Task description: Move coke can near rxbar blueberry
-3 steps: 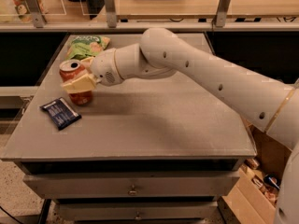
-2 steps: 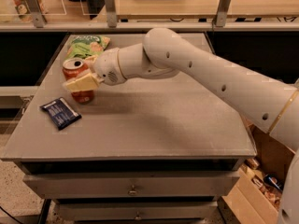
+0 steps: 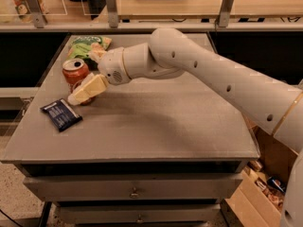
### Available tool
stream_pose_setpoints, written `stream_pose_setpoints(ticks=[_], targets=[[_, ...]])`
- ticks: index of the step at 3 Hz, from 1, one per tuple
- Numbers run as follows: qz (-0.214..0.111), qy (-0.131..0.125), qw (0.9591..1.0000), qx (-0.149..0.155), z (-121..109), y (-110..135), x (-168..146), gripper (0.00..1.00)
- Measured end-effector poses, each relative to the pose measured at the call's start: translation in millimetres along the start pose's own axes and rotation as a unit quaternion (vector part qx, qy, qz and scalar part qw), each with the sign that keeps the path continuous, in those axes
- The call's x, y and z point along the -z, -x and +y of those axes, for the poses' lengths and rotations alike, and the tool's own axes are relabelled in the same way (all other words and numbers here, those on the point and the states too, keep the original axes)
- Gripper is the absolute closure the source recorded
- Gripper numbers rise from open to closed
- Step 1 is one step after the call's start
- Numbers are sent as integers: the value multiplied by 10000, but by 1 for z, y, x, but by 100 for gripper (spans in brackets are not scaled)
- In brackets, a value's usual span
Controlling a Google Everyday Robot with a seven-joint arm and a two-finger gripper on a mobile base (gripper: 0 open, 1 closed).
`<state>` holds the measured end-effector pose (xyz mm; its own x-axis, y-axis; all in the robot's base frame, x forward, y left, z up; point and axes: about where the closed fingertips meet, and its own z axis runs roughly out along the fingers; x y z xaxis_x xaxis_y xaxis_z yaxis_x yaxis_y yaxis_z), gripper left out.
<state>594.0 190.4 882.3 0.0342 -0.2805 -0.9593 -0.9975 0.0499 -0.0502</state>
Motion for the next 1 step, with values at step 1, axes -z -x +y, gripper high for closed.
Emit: stream_pose_setpoints(ticks=[1], targets=[[81,-222,9993,-294,-10,-3,17,0]])
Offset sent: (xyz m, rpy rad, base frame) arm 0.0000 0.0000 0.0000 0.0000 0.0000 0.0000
